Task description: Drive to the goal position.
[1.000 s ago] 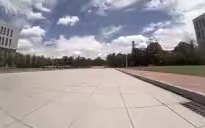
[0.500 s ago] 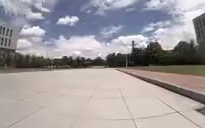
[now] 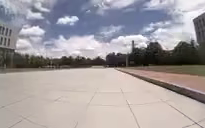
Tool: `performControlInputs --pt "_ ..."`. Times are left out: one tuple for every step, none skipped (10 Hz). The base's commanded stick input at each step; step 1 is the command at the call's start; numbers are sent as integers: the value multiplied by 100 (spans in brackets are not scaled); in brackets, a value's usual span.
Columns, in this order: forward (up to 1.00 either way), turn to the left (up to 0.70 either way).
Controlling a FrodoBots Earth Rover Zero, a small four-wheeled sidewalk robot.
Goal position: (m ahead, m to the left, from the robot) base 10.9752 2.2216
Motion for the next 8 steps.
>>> performControlInputs --pt "70 22" --pt "70 33" --pt "70 17" --pt "70 3" --pt "70 9" --pt "70 18" --pt "70 8" --pt "70 6"
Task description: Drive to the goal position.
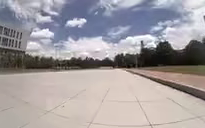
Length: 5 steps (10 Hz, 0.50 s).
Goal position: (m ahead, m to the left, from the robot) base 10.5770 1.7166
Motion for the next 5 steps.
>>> performControlInputs --pt "70 16" --pt "70 11" --pt "70 10" --pt "70 8" --pt "70 13"
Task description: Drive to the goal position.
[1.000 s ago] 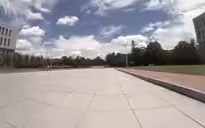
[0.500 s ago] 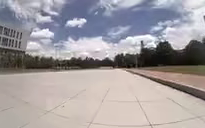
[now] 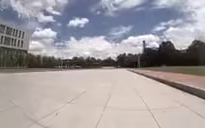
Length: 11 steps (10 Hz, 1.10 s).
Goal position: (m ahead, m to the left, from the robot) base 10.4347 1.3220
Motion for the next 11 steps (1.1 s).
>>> performControlInputs --pt "70 14" --pt "70 3" --pt "70 1" --pt "70 0" --pt "70 0" --pt "70 0" --pt "70 0" --pt "70 0" --pt "70 0" --pt "70 0" --pt "70 0"
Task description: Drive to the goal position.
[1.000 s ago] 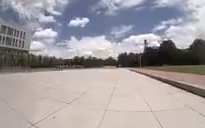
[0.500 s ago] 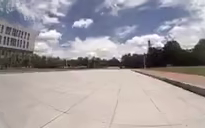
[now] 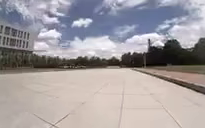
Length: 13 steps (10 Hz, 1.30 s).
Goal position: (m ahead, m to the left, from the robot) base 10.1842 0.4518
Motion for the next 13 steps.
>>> performControlInputs --pt "70 0" --pt "70 0" --pt "70 0" --pt "70 0" --pt "70 0" --pt "70 0" --pt "70 0" --pt "70 0" --pt "70 0" --pt "70 0" --pt "70 0" --pt "70 0" --pt "70 0"
